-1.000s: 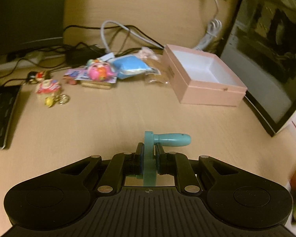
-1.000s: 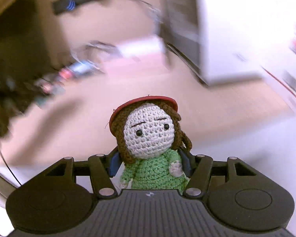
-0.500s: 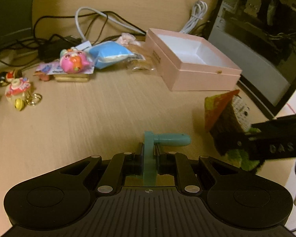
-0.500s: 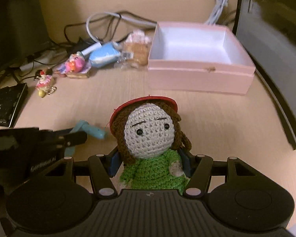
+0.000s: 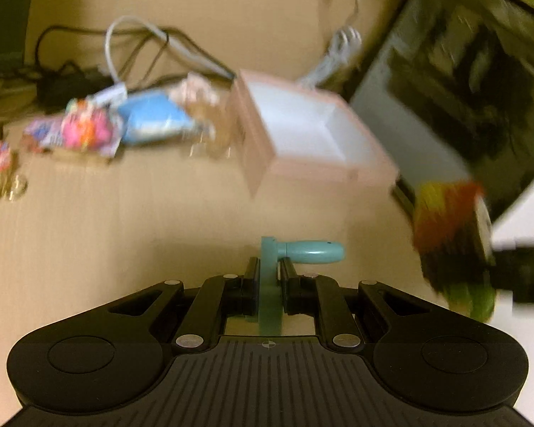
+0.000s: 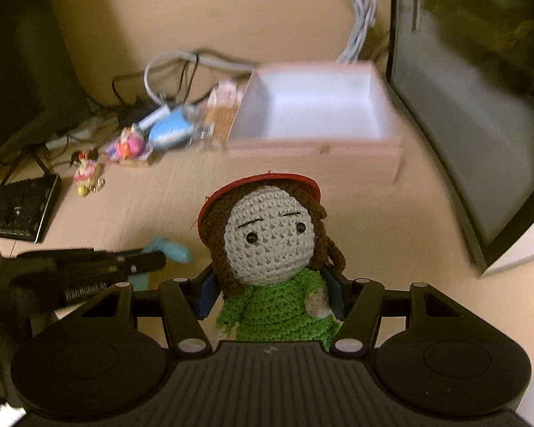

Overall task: Organize objects
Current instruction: 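Carry the doll and teal toy to the pink box with both tools, then release the doll and teal toy into the pink box, open both tools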

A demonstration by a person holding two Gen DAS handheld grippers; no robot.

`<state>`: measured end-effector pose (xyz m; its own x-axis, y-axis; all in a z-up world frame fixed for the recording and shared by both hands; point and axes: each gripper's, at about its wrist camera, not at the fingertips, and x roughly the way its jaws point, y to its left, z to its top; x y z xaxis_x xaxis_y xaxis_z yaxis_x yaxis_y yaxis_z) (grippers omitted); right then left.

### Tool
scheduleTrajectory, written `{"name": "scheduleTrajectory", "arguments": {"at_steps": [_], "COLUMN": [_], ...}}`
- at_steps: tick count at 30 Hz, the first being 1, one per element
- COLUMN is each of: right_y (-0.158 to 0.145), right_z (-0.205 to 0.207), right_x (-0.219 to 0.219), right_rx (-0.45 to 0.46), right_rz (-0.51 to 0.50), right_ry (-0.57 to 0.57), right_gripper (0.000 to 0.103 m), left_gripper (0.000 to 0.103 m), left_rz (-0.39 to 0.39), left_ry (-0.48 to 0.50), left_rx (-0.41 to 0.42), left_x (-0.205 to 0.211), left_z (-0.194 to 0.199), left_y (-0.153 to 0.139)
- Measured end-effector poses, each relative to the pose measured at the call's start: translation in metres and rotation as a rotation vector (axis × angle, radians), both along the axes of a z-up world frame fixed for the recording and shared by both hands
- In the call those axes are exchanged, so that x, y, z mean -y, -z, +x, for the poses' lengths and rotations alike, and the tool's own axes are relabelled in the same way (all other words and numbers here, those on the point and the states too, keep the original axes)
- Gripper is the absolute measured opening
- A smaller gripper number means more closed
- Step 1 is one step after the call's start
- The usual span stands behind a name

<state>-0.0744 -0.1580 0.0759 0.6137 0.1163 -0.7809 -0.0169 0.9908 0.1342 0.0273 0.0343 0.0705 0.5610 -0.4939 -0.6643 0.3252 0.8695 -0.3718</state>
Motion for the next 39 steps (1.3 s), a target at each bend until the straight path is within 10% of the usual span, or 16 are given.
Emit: {"name": "scheduleTrajectory", "arguments": {"at_steps": [10,16,28,34,39], "right_y": [-0.008,-0.017,0.039,0.077,0.050], "right_z": [0.008,0.050,0.216,0.227,0.190], "right_x": [0.066,0.078,0.066,0.046,0.041], "right_rx": [0.150,0.221,0.088,0.009,0.111], "right_rz": [0.017,0.020,-0.089,-0.235,-0.239], "right_ry": [0.021,-0.007,0.024,-0.016,-0.017], "right_gripper": [0.060,0.060,0.059,0.060,0.080], "left_gripper": [0.018,0.018,0.018,0.018,0.018], "left_rz": [-0.107,-0.126,0.202,0.224,0.162], "left_ry": [-0.133,-0.209,-0.246,-0.303,-0.346], "left_rx": [0.082,0.168,0.044,-0.001,0.062], "left_x": [0.090,0.061,-0.005,-0.028,-0.037], "left_z": [0.128,0.100,-0.009,0.011,0.061], "left_y": [-0.045,-0.051,0.019,0.016,-0.011]}}
